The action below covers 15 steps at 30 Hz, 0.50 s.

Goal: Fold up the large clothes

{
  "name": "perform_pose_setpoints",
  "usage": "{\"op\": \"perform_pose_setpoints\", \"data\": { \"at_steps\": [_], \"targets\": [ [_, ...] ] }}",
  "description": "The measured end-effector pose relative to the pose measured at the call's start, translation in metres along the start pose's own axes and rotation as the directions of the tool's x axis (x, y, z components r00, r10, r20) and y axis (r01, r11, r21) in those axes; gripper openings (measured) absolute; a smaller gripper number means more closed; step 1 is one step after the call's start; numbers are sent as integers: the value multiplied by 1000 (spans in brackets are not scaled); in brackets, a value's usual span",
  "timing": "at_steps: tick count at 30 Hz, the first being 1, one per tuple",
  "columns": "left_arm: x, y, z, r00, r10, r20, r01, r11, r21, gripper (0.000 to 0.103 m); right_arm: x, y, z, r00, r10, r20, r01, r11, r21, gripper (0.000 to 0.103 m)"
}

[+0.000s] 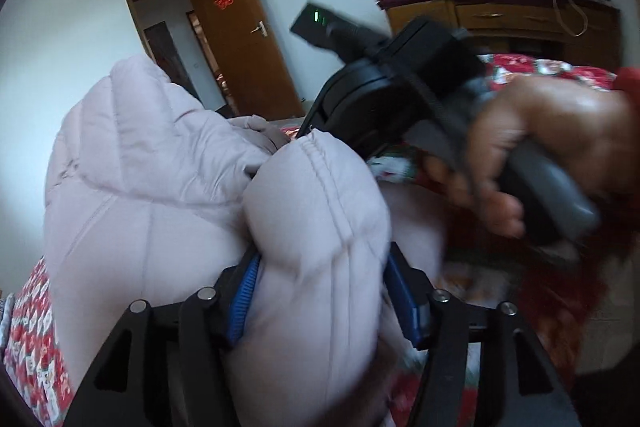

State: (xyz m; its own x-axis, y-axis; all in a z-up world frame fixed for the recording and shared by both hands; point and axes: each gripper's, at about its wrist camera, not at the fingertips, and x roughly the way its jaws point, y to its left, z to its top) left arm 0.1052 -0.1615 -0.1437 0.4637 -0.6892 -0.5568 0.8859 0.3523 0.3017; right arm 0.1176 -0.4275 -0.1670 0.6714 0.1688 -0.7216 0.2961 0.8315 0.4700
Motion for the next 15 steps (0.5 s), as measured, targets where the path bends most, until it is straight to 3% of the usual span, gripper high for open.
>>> {"op": "perform_pose_setpoints", "data": {
  "at_steps": [3, 5, 8, 10, 12, 14, 15],
  "targets": [
    [-42, 11, -16, 998, -53, 32, 54, 998, -16, 77, 2, -6, 1, 1000, 22, -10, -22, 1000, 18, 17],
    [-65, 23, -28, 996, -85, 34, 87, 995, -50, 78, 2, -6, 2, 999, 29, -13, -29, 999, 20, 17],
    [-99, 59, -46, 986, -149, 70, 159, 969, -191, 78, 5, -5, 3, 1000, 27, -14, -27, 999, 20, 17],
    [-117, 92, -57, 984, -131, 124, 165, 931, -325, 78, 7, -3, 4, 1000, 19, -13, -19, 1000, 12, 17],
    [-125, 137, -64, 988, -17, 154, 86, 886, -455, 80, 8, -1, 3, 1000, 12, -12, -12, 1000, 6, 18],
    [-113, 183, -69, 987, 127, 98, -45, 805, -591, 82, 6, 1, 0, 1000, 9, -13, -9, 1000, 2, 18],
    [-99, 205, -71, 986, 152, 72, -71, 764, -642, 82, 6, 1, 0, 1000, 8, -12, -8, 1000, 3, 18]
  ]
}}
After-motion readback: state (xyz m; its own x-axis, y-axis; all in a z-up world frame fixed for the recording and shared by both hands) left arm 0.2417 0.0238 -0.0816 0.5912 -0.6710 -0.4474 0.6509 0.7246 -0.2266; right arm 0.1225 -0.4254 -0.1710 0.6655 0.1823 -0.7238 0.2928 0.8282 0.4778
